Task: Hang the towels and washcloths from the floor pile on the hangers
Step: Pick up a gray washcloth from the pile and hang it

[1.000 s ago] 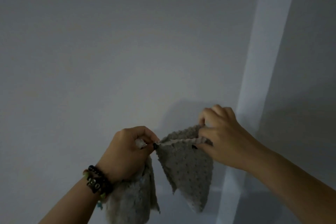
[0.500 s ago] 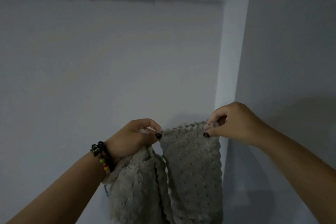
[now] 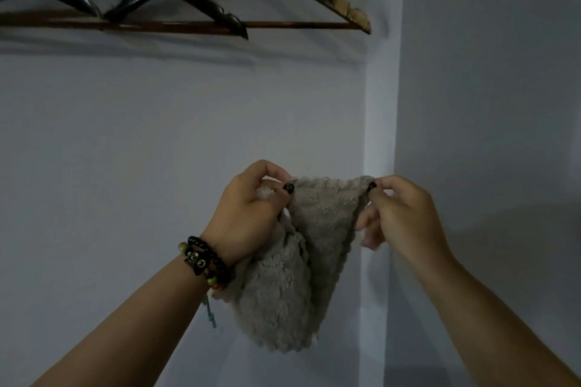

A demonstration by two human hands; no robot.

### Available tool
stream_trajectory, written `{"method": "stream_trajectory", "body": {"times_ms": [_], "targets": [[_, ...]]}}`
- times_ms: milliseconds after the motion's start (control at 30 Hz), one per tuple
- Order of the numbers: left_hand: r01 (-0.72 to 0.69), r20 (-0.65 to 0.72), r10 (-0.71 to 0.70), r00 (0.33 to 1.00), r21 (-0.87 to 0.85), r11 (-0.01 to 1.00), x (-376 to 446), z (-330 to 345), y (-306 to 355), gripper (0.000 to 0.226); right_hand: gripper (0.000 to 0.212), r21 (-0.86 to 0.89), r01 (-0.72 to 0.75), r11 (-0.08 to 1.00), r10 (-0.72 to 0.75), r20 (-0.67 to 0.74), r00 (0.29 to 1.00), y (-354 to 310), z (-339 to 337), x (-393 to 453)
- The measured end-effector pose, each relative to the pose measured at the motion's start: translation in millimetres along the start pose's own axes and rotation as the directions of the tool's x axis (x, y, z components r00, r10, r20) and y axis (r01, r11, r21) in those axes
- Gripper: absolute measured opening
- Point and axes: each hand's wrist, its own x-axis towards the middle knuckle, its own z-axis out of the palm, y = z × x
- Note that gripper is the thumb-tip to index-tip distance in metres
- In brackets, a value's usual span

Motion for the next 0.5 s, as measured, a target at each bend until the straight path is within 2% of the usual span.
{"method": "stream_trajectory", "body": {"times_ms": [67,133,200,267,333,400,500], "targets": [[-0.038,-0.035,0.039,0.999,0.023,0.999,5.5,-6.6,9.6,0.012,0.016,0.263,0.066,0.962,-0.053,-0.057,0.997,-8.1,13.1,-7.0],[-0.076,-0.058,0.079,0.995,0.054,0.996,11.6,-17.4,17.0,0.014,0.019,0.316,0.240,0.918,-0.210,-0.124,0.970,-10.6,23.0,-13.4],[-0.106,-0.072,0.110,0.991,0.058,0.993,18.8,-30.1,23.5,0.014,0.035,0.177,0.430,0.885,-0.413,-0.125,0.902,-4.7,28.2,-17.4],[-0.140,-0.089,0.145,0.985,0.057,0.989,27.5,-43.6,30.7,0.012,0.059,-0.036,0.597,0.801,-0.598,-0.018,0.801,-0.3,33.9,-18.8],[-0.183,-0.113,0.188,0.976,0.057,0.982,37.8,-56.6,37.7,0.011,0.080,-0.185,0.700,0.689,-0.692,0.116,0.712,1.9,41.9,-11.5],[-0.220,-0.123,0.225,0.966,0.050,0.974,48.8,-68.0,43.7,0.010,0.086,-0.267,0.750,0.606,-0.721,0.214,0.659,-1.9,49.1,2.1],[-0.264,-0.117,0.267,0.957,0.040,0.964,67.3,-81.8,49.4,0.009,0.073,-0.434,0.797,0.421,-0.772,0.289,0.566,-11.6,57.4,26.2]]}}
